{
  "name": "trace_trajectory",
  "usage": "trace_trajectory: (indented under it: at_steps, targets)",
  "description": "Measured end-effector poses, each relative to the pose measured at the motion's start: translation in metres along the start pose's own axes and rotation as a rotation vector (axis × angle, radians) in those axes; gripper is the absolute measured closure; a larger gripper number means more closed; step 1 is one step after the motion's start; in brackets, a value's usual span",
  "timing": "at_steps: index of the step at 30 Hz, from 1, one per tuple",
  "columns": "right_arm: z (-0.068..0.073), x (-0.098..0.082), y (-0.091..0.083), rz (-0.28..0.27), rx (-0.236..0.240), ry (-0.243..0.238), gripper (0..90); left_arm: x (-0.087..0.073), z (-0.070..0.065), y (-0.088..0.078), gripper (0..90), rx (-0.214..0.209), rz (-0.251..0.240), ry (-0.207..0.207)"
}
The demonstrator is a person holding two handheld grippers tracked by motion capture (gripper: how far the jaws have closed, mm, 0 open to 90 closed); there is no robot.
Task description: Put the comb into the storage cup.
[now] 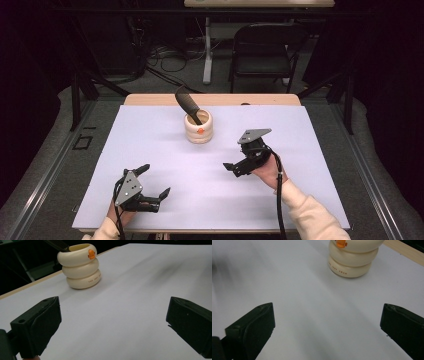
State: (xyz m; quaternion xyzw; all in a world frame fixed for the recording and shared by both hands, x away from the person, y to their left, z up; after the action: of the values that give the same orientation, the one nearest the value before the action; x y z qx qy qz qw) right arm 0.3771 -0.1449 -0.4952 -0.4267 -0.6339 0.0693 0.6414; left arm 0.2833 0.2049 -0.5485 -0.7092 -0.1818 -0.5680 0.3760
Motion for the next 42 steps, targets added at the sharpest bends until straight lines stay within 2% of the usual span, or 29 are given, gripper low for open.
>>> trace_trajectory:
  at_steps: [25, 29, 42]
  targets:
    - [0.013, -0.028, -0.025, -0.015, -0.047, 0.010, 0.0, 0.000, 0.000, 0.000, 0.0, -0.002, -0.001, -0.002]
    - [0.016, -0.031, -0.029, -0.014, -0.054, -0.004, 0.0, 0.000, 0.000, 0.000, 0.0, -0.002, -0.001, -0.002]
    - [0.021, -0.046, -0.043, -0.028, -0.070, 0.020, 0.0, 0.000, 0.000, 0.000, 0.0, -0.002, -0.001, -0.004]
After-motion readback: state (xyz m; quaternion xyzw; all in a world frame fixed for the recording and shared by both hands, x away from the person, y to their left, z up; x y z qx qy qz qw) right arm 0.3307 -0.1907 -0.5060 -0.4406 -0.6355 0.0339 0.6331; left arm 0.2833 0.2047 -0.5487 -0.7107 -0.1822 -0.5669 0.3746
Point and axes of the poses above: each handheld gripper's, and its own axes: y roughly forward along the jaws, x roughly out of its top, z roughly to its left, the point moved 2 cm from there along y, roughly forward along the jaws, and after that the axes turned 13 degrees about -y, right-handed, at the moved point
